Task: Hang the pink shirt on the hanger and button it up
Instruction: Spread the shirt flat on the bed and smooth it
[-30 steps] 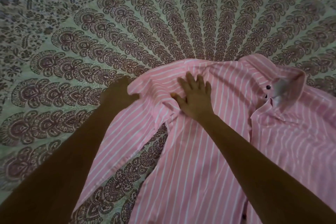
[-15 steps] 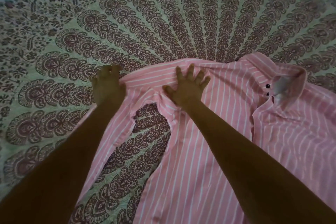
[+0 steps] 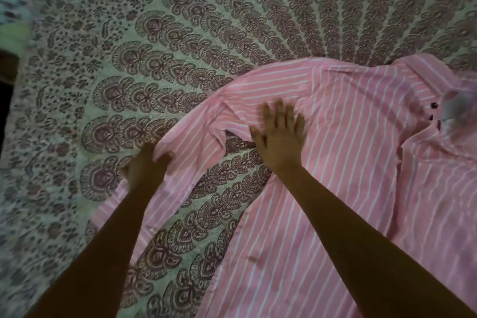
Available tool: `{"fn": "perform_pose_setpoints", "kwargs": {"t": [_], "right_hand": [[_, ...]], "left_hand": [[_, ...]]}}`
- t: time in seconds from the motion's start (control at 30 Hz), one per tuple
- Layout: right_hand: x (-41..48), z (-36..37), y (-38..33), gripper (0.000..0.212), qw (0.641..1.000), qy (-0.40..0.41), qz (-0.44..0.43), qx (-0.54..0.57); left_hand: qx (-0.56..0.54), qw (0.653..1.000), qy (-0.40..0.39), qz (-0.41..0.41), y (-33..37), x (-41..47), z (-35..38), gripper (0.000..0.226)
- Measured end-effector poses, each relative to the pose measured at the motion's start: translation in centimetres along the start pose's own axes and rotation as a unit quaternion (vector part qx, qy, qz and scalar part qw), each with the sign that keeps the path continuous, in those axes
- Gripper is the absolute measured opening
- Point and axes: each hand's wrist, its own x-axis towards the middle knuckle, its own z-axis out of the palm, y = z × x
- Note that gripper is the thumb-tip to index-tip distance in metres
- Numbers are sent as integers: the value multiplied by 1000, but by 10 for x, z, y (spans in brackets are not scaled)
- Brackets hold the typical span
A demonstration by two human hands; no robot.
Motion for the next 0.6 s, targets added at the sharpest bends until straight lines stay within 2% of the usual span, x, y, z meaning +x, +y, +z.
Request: {"fn": "perform_pose_setpoints", "kwargs": {"t": [0.07, 0.13, 0.3, 0.37, 0.4, 0.5, 0.53, 0.6], "right_hand": [[-3, -1, -1, 78, 1000, -11, 9, -12], [-2, -5, 1, 82, 998, -49, 7, -29], [1, -12, -2, 79, 994, -86, 17, -61], [-4, -13, -6, 77, 996, -67, 15, -62], [-8, -13, -9, 77, 997, -60, -6, -56], [-16, -11, -19, 81, 990, -76, -112, -41], [-17, -10, -23, 80, 986, -85, -139, -41], [-16, -10, -31, 71, 981, -101, -161, -46]], "left_hand": [[-72, 997, -31, -1, -7, 10, -15, 47], [-98, 994, -4, -46, -37, 46, -18, 49], [42, 992, 73, -89, -28, 48, -50, 47], [36, 987, 126, -88, -22, 29, -41, 48], [8, 983, 146, -114, -23, 17, -34, 51], [-105, 932, 239, -252, -40, -8, -16, 56], [-142, 911, 246, -298, -44, -15, -15, 56], [-199, 892, 198, -354, -58, -16, -7, 59]]}}
